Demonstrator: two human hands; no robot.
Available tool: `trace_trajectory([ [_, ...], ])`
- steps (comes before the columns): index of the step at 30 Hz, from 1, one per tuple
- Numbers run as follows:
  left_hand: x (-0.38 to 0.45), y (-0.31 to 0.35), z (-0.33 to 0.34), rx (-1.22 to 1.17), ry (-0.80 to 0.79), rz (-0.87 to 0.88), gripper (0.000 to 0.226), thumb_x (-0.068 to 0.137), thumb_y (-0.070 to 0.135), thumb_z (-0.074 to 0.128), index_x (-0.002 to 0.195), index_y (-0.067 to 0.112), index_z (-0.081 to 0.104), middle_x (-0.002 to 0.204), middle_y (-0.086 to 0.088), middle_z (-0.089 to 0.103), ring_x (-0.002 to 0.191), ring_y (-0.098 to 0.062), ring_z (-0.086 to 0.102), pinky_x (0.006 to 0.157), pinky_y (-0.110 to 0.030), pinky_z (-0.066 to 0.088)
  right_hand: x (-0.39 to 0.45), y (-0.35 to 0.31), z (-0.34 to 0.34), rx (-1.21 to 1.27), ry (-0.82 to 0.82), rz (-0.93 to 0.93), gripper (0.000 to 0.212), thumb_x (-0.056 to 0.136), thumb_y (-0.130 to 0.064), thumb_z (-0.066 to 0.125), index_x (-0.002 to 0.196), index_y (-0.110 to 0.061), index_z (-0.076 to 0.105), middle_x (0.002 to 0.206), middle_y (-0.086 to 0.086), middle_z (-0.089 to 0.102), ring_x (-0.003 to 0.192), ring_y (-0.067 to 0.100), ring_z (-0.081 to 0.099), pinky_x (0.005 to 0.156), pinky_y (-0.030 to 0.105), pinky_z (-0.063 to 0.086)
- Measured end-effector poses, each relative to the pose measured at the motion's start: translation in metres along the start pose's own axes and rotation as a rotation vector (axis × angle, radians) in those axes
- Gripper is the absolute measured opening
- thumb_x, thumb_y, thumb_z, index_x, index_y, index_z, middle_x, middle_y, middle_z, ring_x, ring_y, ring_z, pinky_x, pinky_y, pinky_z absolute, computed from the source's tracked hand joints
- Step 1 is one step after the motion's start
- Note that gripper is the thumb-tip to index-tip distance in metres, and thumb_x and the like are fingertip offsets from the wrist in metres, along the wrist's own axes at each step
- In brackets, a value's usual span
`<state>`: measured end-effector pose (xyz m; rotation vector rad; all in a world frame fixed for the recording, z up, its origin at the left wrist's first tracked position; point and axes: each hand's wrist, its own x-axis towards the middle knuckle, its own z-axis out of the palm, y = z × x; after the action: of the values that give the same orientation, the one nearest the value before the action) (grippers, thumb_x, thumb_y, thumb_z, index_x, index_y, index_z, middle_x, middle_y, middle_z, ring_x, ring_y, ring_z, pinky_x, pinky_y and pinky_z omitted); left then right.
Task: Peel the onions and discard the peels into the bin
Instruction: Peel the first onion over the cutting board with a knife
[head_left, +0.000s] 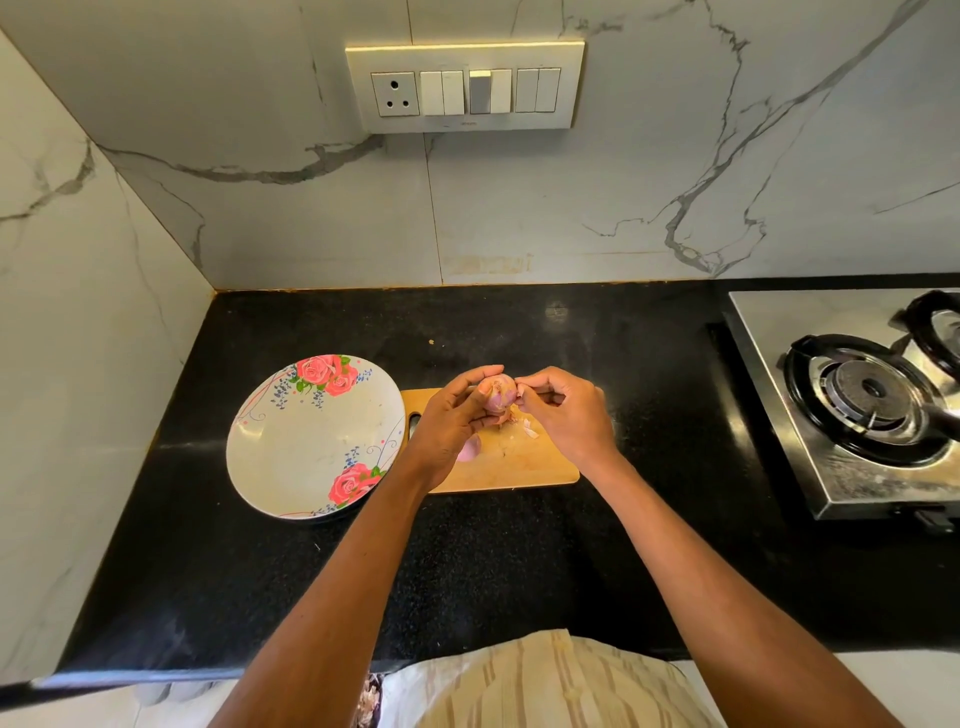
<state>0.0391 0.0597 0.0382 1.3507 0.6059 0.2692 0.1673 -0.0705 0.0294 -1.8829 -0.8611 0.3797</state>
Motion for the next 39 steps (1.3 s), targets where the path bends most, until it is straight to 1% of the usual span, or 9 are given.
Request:
trace_trajectory([
  [5, 0.000, 0.001, 0.001, 0.004, 0.004, 0.001, 0.030, 0.103, 0.027, 0.053, 0.132, 0.027, 0.060, 0.131, -0.002, 0.066, 0.115, -0.020, 0.068, 0.092, -0.028, 0.058, 0.002, 0.003, 0.000, 0.062, -0.021, 0.036, 0.010, 0.096, -0.024, 0.071, 0.104, -0.022, 0.076, 0.094, -0.015, 0.074, 0.092, 0.003, 0.071, 0.082, 0.023, 0.059],
  [11, 0.001, 0.002, 0.001, 0.017, 0.006, 0.013, 0.031, 0.105, 0.022, 0.052, 0.134, 0.022, 0.060, 0.126, 0.001, 0.069, 0.108, -0.013, 0.071, 0.082, -0.022, 0.057, 0.001, -0.004, -0.001, 0.034, -0.057, -0.003, 0.013, 0.093, -0.027, 0.073, 0.106, -0.022, 0.075, 0.096, -0.017, 0.072, 0.096, -0.006, 0.066, 0.081, 0.010, 0.050],
  [14, 0.001, 0.002, -0.001, 0.066, -0.002, 0.032, 0.030, 0.105, 0.022, 0.052, 0.134, 0.022, 0.060, 0.128, 0.002, 0.067, 0.107, -0.006, 0.070, 0.079, -0.018, 0.056, 0.002, -0.001, -0.001, -0.001, -0.066, 0.002, 0.010, 0.093, -0.026, 0.075, 0.101, -0.021, 0.075, 0.092, -0.017, 0.071, 0.092, -0.005, 0.065, 0.077, 0.010, 0.050],
  [20, -0.002, 0.001, -0.006, 0.100, -0.029, 0.034, 0.026, 0.105, 0.023, 0.052, 0.129, 0.030, 0.060, 0.128, 0.007, 0.065, 0.110, -0.007, 0.068, 0.083, -0.018, 0.055, 0.001, 0.000, -0.004, -0.001, -0.089, -0.006, 0.003, 0.092, -0.025, 0.076, 0.094, -0.024, 0.075, 0.087, -0.018, 0.071, 0.087, -0.004, 0.066, 0.072, 0.008, 0.048],
  [26, -0.003, 0.002, -0.005, 0.113, -0.064, 0.037, 0.028, 0.103, 0.023, 0.053, 0.129, 0.030, 0.061, 0.133, 0.003, 0.062, 0.116, -0.013, 0.065, 0.087, -0.020, 0.055, 0.002, 0.006, -0.002, 0.009, -0.023, 0.049, 0.003, 0.090, -0.023, 0.076, 0.092, -0.022, 0.074, 0.083, -0.014, 0.072, 0.083, -0.001, 0.068, 0.071, 0.012, 0.052],
  [29, -0.002, 0.002, -0.004, 0.102, -0.055, 0.034, 0.028, 0.104, 0.024, 0.053, 0.130, 0.031, 0.061, 0.133, 0.003, 0.062, 0.117, -0.014, 0.065, 0.088, -0.022, 0.056, 0.003, 0.006, -0.003, 0.092, -0.056, 0.075, 0.006, 0.093, -0.026, 0.074, 0.098, -0.023, 0.073, 0.090, -0.013, 0.074, 0.091, 0.005, 0.071, 0.081, 0.025, 0.059],
  [31, 0.000, 0.001, -0.005, 0.109, -0.046, 0.032, 0.029, 0.104, 0.024, 0.053, 0.132, 0.029, 0.061, 0.133, 0.003, 0.064, 0.117, -0.014, 0.066, 0.089, -0.023, 0.056, 0.002, 0.002, -0.004, 0.090, -0.091, 0.063, 0.011, 0.093, -0.029, 0.074, 0.102, -0.025, 0.073, 0.094, -0.015, 0.073, 0.096, 0.001, 0.069, 0.084, 0.020, 0.057],
  [34, 0.001, 0.001, -0.004, 0.126, -0.047, 0.030, 0.032, 0.104, 0.024, 0.053, 0.135, 0.025, 0.060, 0.131, 0.005, 0.065, 0.115, -0.011, 0.067, 0.086, -0.020, 0.055, 0.001, -0.001, -0.005, 0.048, -0.091, 0.026, 0.011, 0.091, -0.026, 0.076, 0.102, -0.024, 0.073, 0.094, -0.018, 0.071, 0.094, -0.006, 0.066, 0.080, 0.010, 0.051],
  [39, 0.000, 0.003, -0.005, 0.150, -0.054, 0.042, 0.032, 0.104, 0.024, 0.054, 0.135, 0.025, 0.060, 0.131, 0.005, 0.065, 0.114, -0.008, 0.066, 0.085, -0.018, 0.055, 0.001, 0.000, -0.007, 0.010, -0.088, 0.015, 0.008, 0.091, -0.025, 0.076, 0.096, -0.020, 0.075, 0.089, -0.018, 0.070, 0.089, -0.005, 0.066, 0.074, 0.008, 0.049],
])
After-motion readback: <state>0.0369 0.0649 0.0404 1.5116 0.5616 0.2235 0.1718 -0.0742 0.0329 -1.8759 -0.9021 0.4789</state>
